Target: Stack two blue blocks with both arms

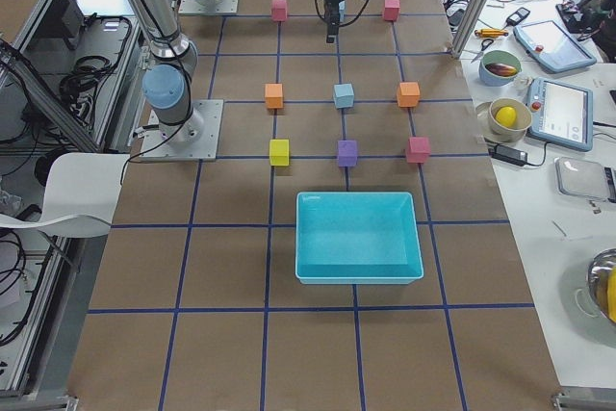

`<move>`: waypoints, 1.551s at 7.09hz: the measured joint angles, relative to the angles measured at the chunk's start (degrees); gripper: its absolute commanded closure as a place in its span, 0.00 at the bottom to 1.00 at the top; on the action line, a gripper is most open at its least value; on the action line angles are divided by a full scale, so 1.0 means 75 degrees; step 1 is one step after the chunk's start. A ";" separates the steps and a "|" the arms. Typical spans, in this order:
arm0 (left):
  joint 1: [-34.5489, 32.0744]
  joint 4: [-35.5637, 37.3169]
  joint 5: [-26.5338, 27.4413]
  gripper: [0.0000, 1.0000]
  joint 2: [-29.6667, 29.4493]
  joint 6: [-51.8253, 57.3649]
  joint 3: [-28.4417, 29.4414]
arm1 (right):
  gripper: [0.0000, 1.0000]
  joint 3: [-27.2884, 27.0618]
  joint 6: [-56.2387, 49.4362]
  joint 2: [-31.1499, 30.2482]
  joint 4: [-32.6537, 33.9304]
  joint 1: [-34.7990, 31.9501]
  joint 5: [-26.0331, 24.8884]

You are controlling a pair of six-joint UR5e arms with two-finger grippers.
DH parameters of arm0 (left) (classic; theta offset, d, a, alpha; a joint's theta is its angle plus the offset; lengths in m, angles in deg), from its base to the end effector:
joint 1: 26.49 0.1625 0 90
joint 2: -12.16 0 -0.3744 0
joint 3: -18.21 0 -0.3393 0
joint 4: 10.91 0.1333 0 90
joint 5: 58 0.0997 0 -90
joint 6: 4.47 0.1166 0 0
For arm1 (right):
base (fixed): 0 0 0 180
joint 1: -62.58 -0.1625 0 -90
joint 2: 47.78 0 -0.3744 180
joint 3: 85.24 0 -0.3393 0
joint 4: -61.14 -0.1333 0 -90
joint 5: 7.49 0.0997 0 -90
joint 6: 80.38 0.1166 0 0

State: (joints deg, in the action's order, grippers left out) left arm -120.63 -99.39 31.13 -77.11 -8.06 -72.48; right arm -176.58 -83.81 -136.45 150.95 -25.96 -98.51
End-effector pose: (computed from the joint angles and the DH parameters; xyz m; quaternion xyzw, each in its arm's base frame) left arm -0.1663 -0.4265 0.4233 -0.0049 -0.9999 0.0131 0.0085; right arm 0.1199 -0.4446 0.3996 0.0174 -0.9995 -0.0253 0.0078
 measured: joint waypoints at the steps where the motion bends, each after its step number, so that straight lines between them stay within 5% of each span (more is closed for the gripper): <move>1: -0.0014 -0.0090 0.0019 0.00 0.0001 0.0005 -0.0003 | 0.00 -0.0012 0.0014 0.0233 0.0108 0.0003 0.0004; 6: 0.0071 -0.0150 0.0010 0.00 -0.0081 0.0031 -0.0003 | 0.00 -0.0145 -0.0102 0.1804 0.1714 0.0016 -0.0028; 11: 0.0077 -0.0170 0.0056 0.00 -0.0081 0.0041 -0.0022 | 0.00 -0.1377 -0.0691 0.2841 0.3805 0.0015 0.0009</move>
State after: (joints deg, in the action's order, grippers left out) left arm -120.05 -100.66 31.55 -77.72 -7.75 -72.64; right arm -186.91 -89.00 -115.15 179.49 -25.85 -98.44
